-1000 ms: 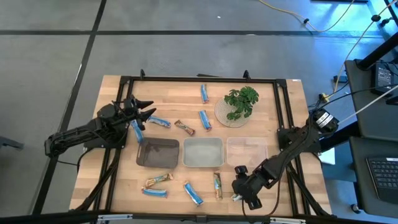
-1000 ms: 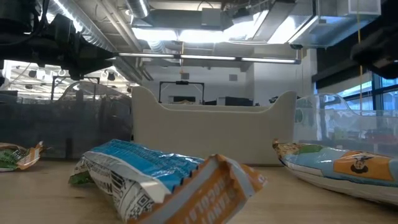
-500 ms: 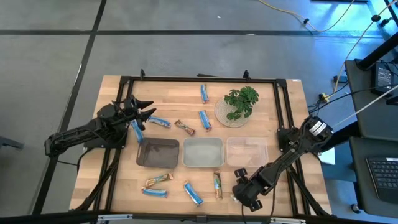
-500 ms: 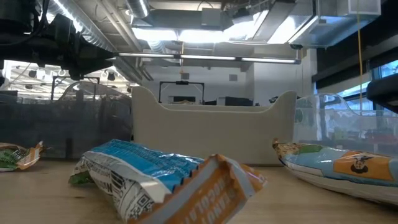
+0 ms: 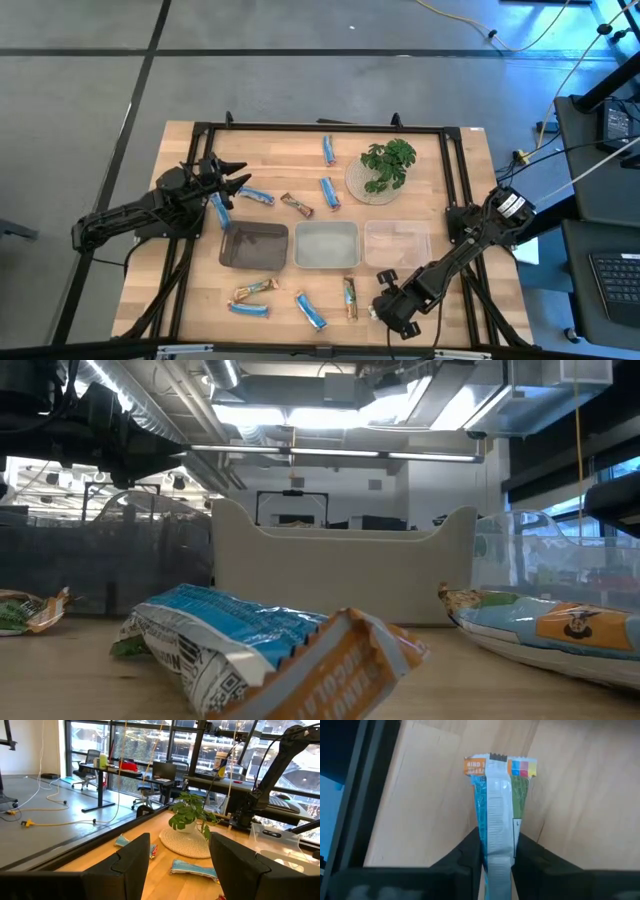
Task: Pick and place Granola Bars by type
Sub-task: Put the orange granola bar into the transparent bin
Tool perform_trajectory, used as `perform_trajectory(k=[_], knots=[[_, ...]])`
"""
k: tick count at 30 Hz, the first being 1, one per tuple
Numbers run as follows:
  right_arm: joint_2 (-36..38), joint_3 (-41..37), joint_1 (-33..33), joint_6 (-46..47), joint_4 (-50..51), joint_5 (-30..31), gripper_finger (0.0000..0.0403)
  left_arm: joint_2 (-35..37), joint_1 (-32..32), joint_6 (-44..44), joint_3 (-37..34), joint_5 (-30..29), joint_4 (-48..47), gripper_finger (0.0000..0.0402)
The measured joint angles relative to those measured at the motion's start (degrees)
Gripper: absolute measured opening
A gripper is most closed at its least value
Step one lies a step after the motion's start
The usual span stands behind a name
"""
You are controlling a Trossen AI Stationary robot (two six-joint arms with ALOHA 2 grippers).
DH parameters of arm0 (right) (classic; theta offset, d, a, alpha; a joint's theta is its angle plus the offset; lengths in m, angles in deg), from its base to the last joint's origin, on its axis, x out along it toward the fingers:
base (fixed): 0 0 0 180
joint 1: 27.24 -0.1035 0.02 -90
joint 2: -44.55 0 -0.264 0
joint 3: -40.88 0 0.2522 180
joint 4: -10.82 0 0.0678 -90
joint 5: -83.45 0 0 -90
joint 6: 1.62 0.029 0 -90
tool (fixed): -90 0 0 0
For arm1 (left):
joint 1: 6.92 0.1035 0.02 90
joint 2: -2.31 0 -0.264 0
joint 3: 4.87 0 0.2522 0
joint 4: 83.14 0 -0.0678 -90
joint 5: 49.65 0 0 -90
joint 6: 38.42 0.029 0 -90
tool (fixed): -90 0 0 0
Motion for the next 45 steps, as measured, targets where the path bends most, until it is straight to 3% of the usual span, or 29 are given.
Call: perform_trajectory(k=[6, 11, 20, 28, 31, 45], knots=[[0.0, 2.7, 0.0, 1.5, 2.5, -0.3, 0.0084, 0.0, 0.0, -1.0, 0.0, 0.0, 0.0, 0.0196], [0.1, 9.0, 0.0, 3.2, 13.8, 0.5, 0.0084, 0.0, 0.0, -1.1, 0.0, 0.0, 0.0, 0.0196], [0.2, 20.5, -0.2, 5.9, 36.7, 8.7, 0.0084, 0.0, 0.0, -1.2, 0.0, 0.1, 0.0, 0.0196], [0.2, 22.6, -0.1, 9.5, 58.3, 30.7, 0.0084, 0.0, 0.0, -3.9, 0.0, 0.1, 0.0, 0.0196], [0.2, 20.9, 0.7, 12.1, 58.1, 34.0, 0.0084, 0.0, 0.0, -4.2, 0.0, 0.1, 0.0, 0.0196], [0.2, 10.3, 2.4, 10.5, 49.4, 34.4, 0.0084, 0.0, 0.0, -4.2, 0.0, 0.1, 0.0, 0.0196]])
